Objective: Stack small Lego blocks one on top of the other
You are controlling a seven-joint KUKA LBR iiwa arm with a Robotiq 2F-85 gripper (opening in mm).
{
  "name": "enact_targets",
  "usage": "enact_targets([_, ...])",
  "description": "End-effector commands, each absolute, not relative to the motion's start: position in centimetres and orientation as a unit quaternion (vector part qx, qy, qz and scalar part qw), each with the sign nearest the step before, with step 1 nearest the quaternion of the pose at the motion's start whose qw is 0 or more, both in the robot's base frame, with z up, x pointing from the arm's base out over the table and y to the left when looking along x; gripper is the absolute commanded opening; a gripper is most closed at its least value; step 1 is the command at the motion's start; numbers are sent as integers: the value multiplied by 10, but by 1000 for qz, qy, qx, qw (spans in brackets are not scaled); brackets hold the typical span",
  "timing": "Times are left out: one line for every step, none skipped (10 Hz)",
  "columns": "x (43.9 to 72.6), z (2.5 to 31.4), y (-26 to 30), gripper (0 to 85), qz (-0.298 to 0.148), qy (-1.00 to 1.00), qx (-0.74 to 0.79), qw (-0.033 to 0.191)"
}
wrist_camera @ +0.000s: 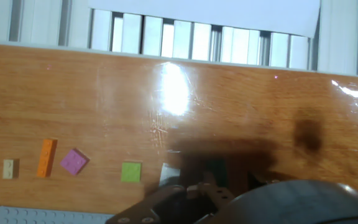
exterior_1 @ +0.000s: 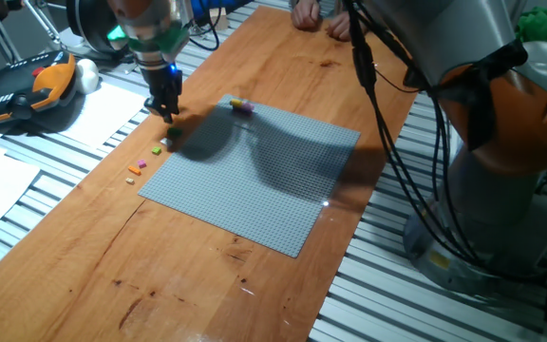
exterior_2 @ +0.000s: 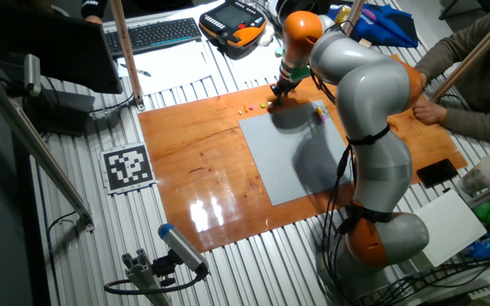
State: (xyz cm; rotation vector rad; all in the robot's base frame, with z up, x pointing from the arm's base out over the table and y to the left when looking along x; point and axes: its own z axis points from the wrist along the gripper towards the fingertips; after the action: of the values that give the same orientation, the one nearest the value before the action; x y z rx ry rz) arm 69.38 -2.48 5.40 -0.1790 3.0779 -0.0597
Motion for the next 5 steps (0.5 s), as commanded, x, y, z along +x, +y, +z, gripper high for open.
enact_targets([693,51,-21,340,-30,997,-65,31])
enact_targets([693,48,-20,340,-35,997,-69,32])
enact_targets([693,47,-21,340,-35,996,-76,32])
enact_targets([694,45,-22,340,-38,995,-85,30])
enact_targets([694,43,-23,340,-35,995,-88,27])
